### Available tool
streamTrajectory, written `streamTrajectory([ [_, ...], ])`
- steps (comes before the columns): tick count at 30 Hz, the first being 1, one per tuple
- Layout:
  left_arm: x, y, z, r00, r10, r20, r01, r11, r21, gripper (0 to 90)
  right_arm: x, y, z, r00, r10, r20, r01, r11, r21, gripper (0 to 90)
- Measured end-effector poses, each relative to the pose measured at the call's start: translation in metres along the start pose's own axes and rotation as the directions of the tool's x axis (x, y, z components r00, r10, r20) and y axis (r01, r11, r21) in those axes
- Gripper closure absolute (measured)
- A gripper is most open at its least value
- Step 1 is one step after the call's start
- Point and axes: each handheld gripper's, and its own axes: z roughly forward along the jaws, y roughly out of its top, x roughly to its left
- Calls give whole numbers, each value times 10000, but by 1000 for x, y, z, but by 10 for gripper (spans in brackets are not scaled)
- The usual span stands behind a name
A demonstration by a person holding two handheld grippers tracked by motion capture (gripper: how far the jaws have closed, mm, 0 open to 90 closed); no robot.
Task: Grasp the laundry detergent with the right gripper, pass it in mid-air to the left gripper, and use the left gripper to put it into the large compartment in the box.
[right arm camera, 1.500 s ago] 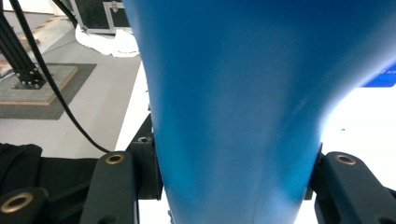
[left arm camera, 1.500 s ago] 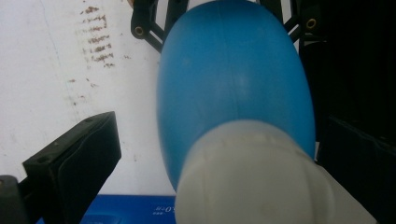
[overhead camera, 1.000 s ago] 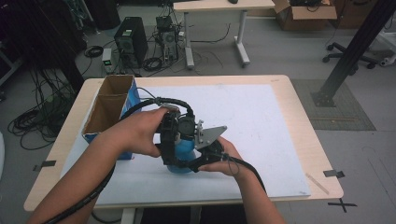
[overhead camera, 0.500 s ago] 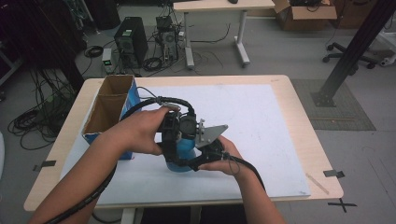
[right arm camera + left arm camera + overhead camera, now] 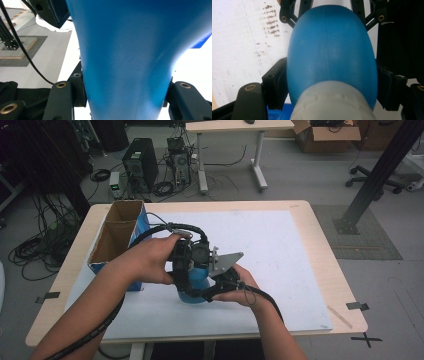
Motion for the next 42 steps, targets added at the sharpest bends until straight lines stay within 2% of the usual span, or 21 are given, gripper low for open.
streamTrajectory([
  [5,0,2,1,10000,32,-20,-32,10000,72,262,1,0,1,10000,70,-57,-70,10000,-40,448],
  [17,-2,3,0,9999,14,-117,-12,9999,173,346,2,1,0,10000,59,-66,-60,9999,-124,448],
  [29,-3,6,-4,9998,-214,60,209,9976,660,379,5,2,1,10000,-95,-27,94,9998,-185,446],
  [34,-4,9,-6,9999,-137,-80,142,9967,794,382,5,3,0,9998,-176,44,178,9994,-308,438],
  [38,-6,9,-7,9999,37,-120,-27,9967,812,383,7,3,2,9999,18,114,-12,9988,-498,422],
  [40,-5,10,-7,9999,26,-101,-18,9963,860,384,7,2,2,9998,172,-39,-174,9975,-689,359],
  [41,-5,10,-7,9999,26,-101,-18,9963,860,384,7,2,2,9998,172,-39,-174,9975,-689,359],
  [42,-4,10,-6,10000,-47,-54,51,9961,875,384,7,2,1,9991,399,-128,-408,9960,-791,330],
])
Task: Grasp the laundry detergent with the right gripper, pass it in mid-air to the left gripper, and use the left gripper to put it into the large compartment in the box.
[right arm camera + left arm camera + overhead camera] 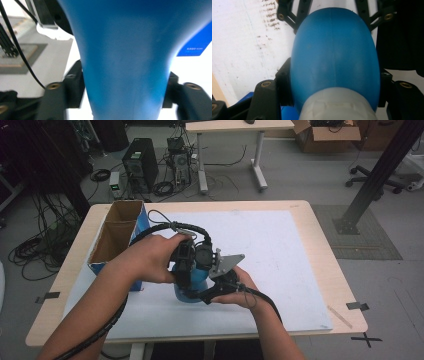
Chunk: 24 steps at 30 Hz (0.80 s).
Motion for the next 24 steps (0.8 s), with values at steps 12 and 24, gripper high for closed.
streamTrajectory([
  [12,2,2,-5,9998,-4,194,7,9999,-103,384,0,-5,-7,9996,151,243,-136,9982,-588,201],
  [24,6,4,-9,9999,-29,150,29,10000,3,384,0,-8,-14,9986,436,292,-403,9935,-1065,1],
])
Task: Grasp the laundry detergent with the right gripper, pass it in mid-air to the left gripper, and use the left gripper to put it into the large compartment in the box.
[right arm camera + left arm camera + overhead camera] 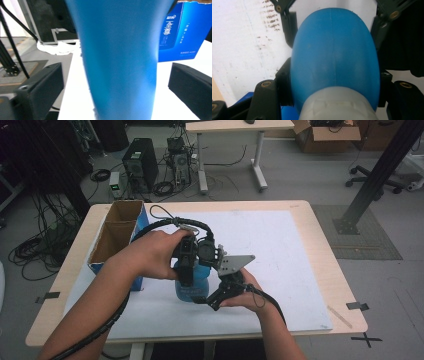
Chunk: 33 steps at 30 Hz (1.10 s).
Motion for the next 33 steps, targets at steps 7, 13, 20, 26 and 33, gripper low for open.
streamTrajectory([
  [7,2,2,-2,9999,-117,-39,118,9998,157,383,3,3,-22,9997,190,181,-179,9979,-615,1],
  [13,7,2,-8,9988,-474,81,472,9987,202,383,5,6,-54,9979,137,630,-93,9976,-692,1],
  [20,15,1,-16,9902,-1399,-33,1399,9894,387,382,3,10,-92,9928,76,1199,-24,9991,-429,1],
  [26,25,-4,-28,9690,-2472,-41,2472,9686,277,382,2,22,-120,9869,-128,1611,137,9999,-48,1],
  [33,37,-13,-44,9248,-3803,100,3801,9248,148,382,-2,33,-149,9792,-239,2017,145,9988,476,1],
])
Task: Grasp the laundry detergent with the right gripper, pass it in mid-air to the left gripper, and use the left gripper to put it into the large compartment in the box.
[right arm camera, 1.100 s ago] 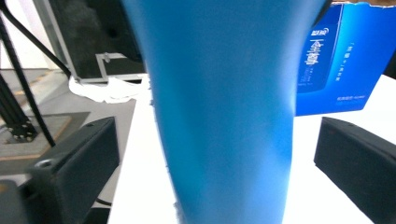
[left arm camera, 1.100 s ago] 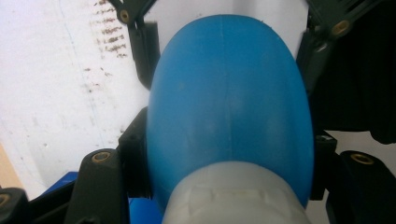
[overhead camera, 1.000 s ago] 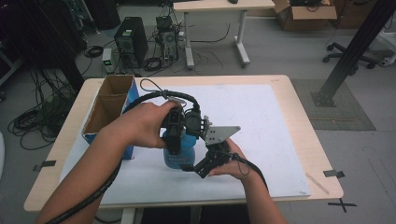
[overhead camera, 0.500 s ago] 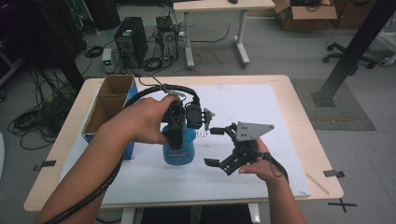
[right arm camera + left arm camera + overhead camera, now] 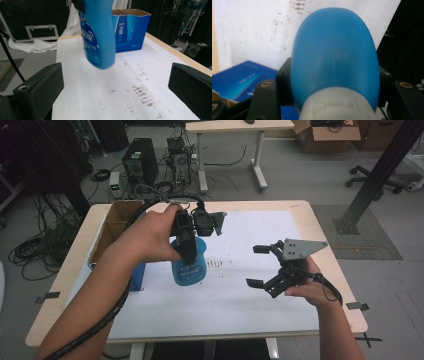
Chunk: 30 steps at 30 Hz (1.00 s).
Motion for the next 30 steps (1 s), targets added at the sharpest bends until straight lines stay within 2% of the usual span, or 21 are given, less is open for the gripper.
streamTrajectory([
  [1,2,-1,-2,9996,-293,51,293,9996,25,382,-2,2,-4,10000,0,68,0,10000,60,1],
  [2,2,-1,-2,9996,-293,51,293,9996,25,382,-3,3,-7,9999,-13,116,11,9999,120,1],
  [3,6,-3,-8,9975,-699,41,699,9975,-20,382,-4,4,-10,9999,-28,156,26,9999,164,1],
  [4,6,-3,-8,9975,-699,41,699,9975,-20,382,-4,4,-10,9999,-28,156,26,9999,164,1],
  [5,10,-5,-15,9941,-1083,1,1083,9941,-76,382,-6,6,-16,9997,-45,229,40,9997,238,1],
  [7,13,-7,-21,9907,-1362,-44,1362,9907,-42,382,-9,7,-20,9996,-40,282,31,9995,315,1],
  [12,24,-14,-38,9768,-2138,-138,2138,9769,-15,382,-15,13,-29,9991,-95,402,75,9988,492,1],
  [15,31,-20,-47,9654,-2602,-157,2603,9655,23,382,-19,15,-33,9989,-114,466,86,9981,604,1],
  [19,40,-29,-57,9456,-3248,-173,3250,9457,88,381,-24,19,-38,9987,-152,480,109,9960,885,2],
  [20,44,-32,-61,9369,-3494,-131,3495,9369,47,382,-26,20,-39,9986,-196,484,149,9953,961,2],
  [23,52,-41,-68,9252,-3795,-73,3795,9252,44,382,-30,23,-40,9983,-246,531,169,9899,1408,2],
  [24,54,-43,-69,9189,-3945,-56,3945,9189,-20,382,-32,25,-41,9983,-292,503,209,9873,1577,4],
  [25,57,-46,-71,9140,-4057,-52,4057,9140,-4,382,-34,27,-41,9980,-405,480,312,9831,1803,4],
  [28,67,-56,-78,8941,-4477,-74,4478,8941,55,382,-38,32,-42,9967,-760,273,662,9627,2622,7],
  [29,69,-59,-80,8829,-4695,-58,4695,8829,-7,382,-39,34,-43,9967,-782,199,694,9568,2824,7],
  [30,73,-63,-82,8800,-4749,-37,4749,8801,6,382,-40,37,-44,9965,-824,170,735,9507,3013,8],
])
